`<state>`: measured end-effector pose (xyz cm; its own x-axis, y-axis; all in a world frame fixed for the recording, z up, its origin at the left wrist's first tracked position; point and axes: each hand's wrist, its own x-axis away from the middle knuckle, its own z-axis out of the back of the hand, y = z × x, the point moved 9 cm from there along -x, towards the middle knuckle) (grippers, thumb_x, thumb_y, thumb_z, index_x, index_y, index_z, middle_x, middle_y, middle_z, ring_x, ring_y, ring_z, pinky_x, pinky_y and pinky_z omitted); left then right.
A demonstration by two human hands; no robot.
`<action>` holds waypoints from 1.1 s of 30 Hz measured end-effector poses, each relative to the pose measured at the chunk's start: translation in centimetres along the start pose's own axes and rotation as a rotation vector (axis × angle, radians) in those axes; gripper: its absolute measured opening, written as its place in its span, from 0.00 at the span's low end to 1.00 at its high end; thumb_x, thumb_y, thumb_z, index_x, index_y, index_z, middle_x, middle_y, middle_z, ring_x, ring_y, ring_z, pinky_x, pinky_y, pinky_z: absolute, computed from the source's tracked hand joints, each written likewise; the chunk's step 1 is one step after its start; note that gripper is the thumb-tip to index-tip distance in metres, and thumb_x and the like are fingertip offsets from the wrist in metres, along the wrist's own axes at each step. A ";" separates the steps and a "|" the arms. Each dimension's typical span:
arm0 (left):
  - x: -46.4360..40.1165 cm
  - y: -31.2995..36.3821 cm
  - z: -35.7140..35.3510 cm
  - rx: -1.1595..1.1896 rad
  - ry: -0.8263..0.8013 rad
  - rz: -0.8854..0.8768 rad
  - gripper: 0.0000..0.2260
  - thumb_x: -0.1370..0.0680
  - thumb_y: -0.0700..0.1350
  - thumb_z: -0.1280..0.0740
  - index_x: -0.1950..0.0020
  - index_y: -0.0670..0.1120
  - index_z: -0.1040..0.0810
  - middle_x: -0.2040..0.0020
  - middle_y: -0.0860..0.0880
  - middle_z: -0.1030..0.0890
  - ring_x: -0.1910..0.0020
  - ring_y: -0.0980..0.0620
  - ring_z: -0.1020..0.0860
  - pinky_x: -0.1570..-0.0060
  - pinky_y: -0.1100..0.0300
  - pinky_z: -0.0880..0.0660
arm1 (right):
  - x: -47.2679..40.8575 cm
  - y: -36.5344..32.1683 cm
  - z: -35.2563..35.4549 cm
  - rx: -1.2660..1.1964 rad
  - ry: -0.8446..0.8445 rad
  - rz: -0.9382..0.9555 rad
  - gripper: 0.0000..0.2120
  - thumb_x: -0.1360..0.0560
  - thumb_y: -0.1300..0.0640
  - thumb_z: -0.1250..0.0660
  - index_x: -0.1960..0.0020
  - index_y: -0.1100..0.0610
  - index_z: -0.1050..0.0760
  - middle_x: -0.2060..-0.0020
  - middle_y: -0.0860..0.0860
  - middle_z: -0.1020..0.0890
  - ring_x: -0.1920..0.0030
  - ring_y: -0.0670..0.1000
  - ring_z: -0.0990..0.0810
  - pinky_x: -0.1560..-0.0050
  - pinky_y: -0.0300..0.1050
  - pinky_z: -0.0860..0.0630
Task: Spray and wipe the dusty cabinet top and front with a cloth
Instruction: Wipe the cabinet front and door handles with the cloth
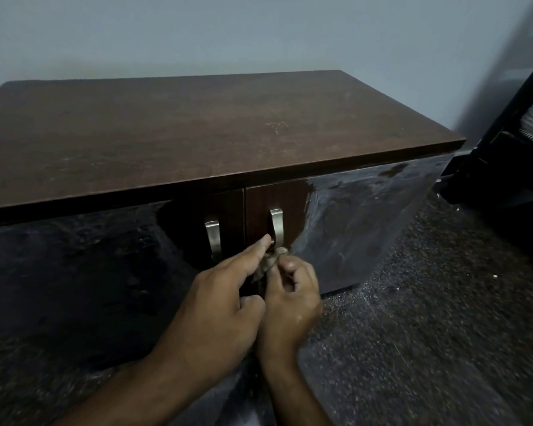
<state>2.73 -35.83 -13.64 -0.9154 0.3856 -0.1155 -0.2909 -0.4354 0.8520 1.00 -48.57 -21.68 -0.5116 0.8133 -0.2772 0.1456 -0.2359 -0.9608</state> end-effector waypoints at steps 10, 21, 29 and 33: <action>-0.7 0.6 0.5 0.083 0.059 -0.025 0.35 0.27 0.29 0.39 0.24 0.55 0.37 0.28 0.65 0.33 0.34 0.76 0.37 0.45 0.82 0.36 | -2.2 -8.1 0.6 -0.136 -0.079 0.315 0.11 0.24 0.70 0.29 0.44 0.61 0.16 0.49 0.52 0.17 0.45 0.47 0.17 0.45 0.33 0.22; -0.1 2.3 1.5 -0.182 0.139 -0.122 0.27 0.26 0.37 0.38 0.27 0.51 0.30 0.30 0.58 0.28 0.34 0.75 0.35 0.41 0.84 0.42 | -0.2 -6.9 0.8 0.090 -0.017 0.536 0.05 0.25 0.70 0.26 0.50 0.66 0.15 0.49 0.58 0.18 0.48 0.54 0.17 0.51 0.42 0.18; 0.0 3.3 2.2 -0.260 0.192 -0.203 0.27 0.29 0.40 0.40 0.30 0.48 0.26 0.31 0.57 0.26 0.31 0.68 0.34 0.36 0.79 0.41 | -0.7 -8.3 0.5 0.112 0.014 0.593 0.06 0.24 0.68 0.28 0.48 0.67 0.16 0.53 0.58 0.18 0.51 0.51 0.19 0.47 0.34 0.22; -0.3 2.8 2.2 -0.249 0.173 -0.176 0.26 0.29 0.42 0.39 0.30 0.50 0.26 0.31 0.57 0.26 0.32 0.71 0.35 0.37 0.80 0.41 | 0.2 -6.6 1.1 0.060 0.002 0.563 0.03 0.25 0.70 0.27 0.52 0.67 0.16 0.58 0.55 0.19 0.56 0.51 0.18 0.55 0.39 0.20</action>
<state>2.78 -35.38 -10.10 -0.8727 0.3383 -0.3520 -0.4876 -0.5677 0.6633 -0.98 -47.42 -15.38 -0.3676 0.5543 -0.7467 0.3470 -0.6632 -0.6631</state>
